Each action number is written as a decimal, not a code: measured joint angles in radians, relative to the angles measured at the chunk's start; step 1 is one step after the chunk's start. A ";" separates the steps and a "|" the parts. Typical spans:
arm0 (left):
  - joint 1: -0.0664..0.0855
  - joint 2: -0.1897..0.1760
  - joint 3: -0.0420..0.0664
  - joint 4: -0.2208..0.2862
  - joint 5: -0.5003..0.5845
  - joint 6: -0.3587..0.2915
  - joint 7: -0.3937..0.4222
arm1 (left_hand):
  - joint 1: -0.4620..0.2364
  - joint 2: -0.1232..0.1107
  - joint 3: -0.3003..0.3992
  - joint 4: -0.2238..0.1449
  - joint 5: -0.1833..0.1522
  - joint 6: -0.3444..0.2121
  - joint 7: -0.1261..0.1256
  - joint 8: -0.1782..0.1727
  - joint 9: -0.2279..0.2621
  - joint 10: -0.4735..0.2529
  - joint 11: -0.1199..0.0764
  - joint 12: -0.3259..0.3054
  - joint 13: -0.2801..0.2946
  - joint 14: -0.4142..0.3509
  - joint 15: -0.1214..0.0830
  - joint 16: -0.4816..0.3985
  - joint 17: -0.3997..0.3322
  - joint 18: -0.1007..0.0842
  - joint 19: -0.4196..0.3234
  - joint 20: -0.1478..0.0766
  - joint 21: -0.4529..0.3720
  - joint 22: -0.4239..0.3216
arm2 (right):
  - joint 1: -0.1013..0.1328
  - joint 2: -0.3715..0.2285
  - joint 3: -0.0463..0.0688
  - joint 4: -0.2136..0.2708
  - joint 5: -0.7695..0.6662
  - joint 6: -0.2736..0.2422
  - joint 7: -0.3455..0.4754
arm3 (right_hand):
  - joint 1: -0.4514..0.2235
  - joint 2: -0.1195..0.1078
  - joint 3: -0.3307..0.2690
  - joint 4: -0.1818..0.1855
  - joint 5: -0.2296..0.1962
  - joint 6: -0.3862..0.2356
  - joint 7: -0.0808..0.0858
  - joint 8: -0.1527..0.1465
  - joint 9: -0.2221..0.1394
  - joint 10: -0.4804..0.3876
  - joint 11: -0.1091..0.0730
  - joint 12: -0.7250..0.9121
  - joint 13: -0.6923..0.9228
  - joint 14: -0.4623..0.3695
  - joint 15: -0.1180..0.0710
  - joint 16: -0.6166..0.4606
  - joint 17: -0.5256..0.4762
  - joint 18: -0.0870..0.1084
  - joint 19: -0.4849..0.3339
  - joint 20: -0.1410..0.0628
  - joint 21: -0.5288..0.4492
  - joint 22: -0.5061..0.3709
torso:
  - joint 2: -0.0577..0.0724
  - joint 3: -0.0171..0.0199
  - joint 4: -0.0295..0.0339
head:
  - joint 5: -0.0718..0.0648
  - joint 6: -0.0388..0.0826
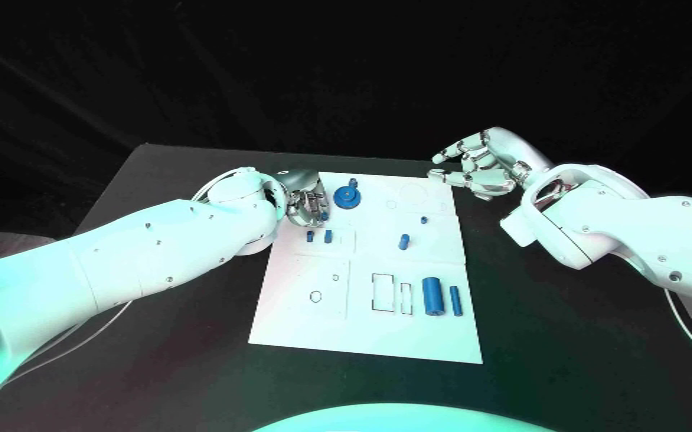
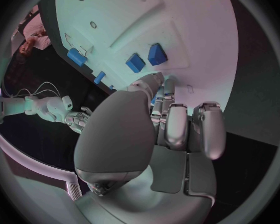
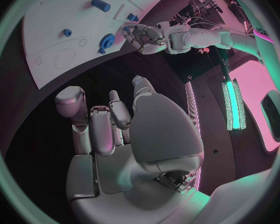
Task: Assemble the parts on the task board
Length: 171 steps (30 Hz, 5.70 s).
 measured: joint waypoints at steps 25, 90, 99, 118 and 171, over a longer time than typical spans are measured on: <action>0.007 -0.078 0.003 0.048 0.060 -0.092 0.023 | -0.009 -0.009 0.017 -0.005 0.000 -0.029 0.002 0.007 -0.027 0.008 -0.005 -0.016 0.011 0.000 0.000 -0.002 -0.013 0.000 0.000 0.000 -0.018 0.000 | -0.006 0.041 0.000 -0.042 -0.253 0.124 -0.113 | 0.202 -0.027 0.194 -0.036 -0.124 0.085 -0.005 0.010 -0.008 -0.192 0.004 -0.936 -0.856 -0.005 -0.012 -0.098 -0.102 0.033 0.007 -0.006 -0.077 -0.027 | -0.001 -0.0006 -0.0005 | -0.023 0.012; 0.041 -0.368 0.006 0.338 1.334 -0.229 0.478 | -0.022 0.012 0.051 -0.054 0.000 0.021 0.031 0.020 -0.054 -0.030 0.025 0.008 0.043 -0.213 0.023 -0.346 -0.513 0.070 -0.268 0.025 -0.399 -0.226 | -0.101 0.220 -0.003 -0.187 -0.821 0.283 -0.307 | 0.178 -0.078 0.384 -0.075 -0.140 0.154 -0.004 -0.025 -0.022 -0.112 0.012 -1.119 -1.049 0.002 0.002 0.000 0.015 -0.016 0.123 -0.001 0.226 0.148 | 0.003 -0.0030 0.0003 | -0.063 0.004; 0.041 -0.365 0.005 0.338 1.334 -0.224 0.474 | -0.017 0.017 0.049 -0.060 0.000 0.021 0.030 0.020 -0.056 -0.034 0.029 0.012 0.044 -0.213 0.023 -0.346 -0.513 0.070 -0.272 0.021 -0.405 -0.231 | -0.103 0.229 -0.001 -0.201 -0.817 0.283 -0.301 | 0.178 -0.078 0.413 -0.096 -0.144 0.169 -0.011 -0.025 -0.017 -0.093 0.007 -1.125 -1.058 0.002 0.002 0.007 0.022 -0.026 0.131 -0.002 0.246 0.148 | 0.002 -0.0029 0.0001 | -0.061 0.002; 0.041 -0.360 0.005 0.335 1.326 -0.217 0.464 | -0.012 0.022 0.055 -0.072 0.000 0.017 0.034 0.020 -0.057 -0.035 0.031 0.016 0.046 -0.213 0.023 -0.346 -0.517 0.070 -0.272 0.021 -0.409 -0.234 | -0.111 0.213 -0.003 -0.185 -0.819 0.233 -0.295 | 0.159 -0.054 0.490 -0.156 -0.221 0.211 -0.022 -0.020 -0.002 -0.040 -0.005 -1.138 -1.068 -0.002 -0.009 0.017 0.029 -0.031 0.158 -0.011 0.313 0.148 | 0.001 -0.0036 0.0001 | -0.064 0.002; 0.041 -0.332 0.001 0.343 1.322 -0.206 0.449 | -0.027 0.025 0.045 -0.067 0.000 0.013 0.037 0.020 -0.063 -0.050 0.031 0.027 0.049 -0.213 0.023 -0.350 -0.527 0.070 -0.275 0.025 -0.419 -0.241 | -0.193 0.370 0.001 -0.007 -0.746 0.152 -0.260 | 0.132 -0.052 0.498 -0.164 -0.231 0.215 -0.023 -0.026 0.002 -0.035 -0.007 -1.152 -1.073 -0.002 -0.009 0.017 0.025 -0.046 0.158 -0.011 0.321 0.148 | 0.002 -0.0069 0.0021 | 0.046 -0.029</action>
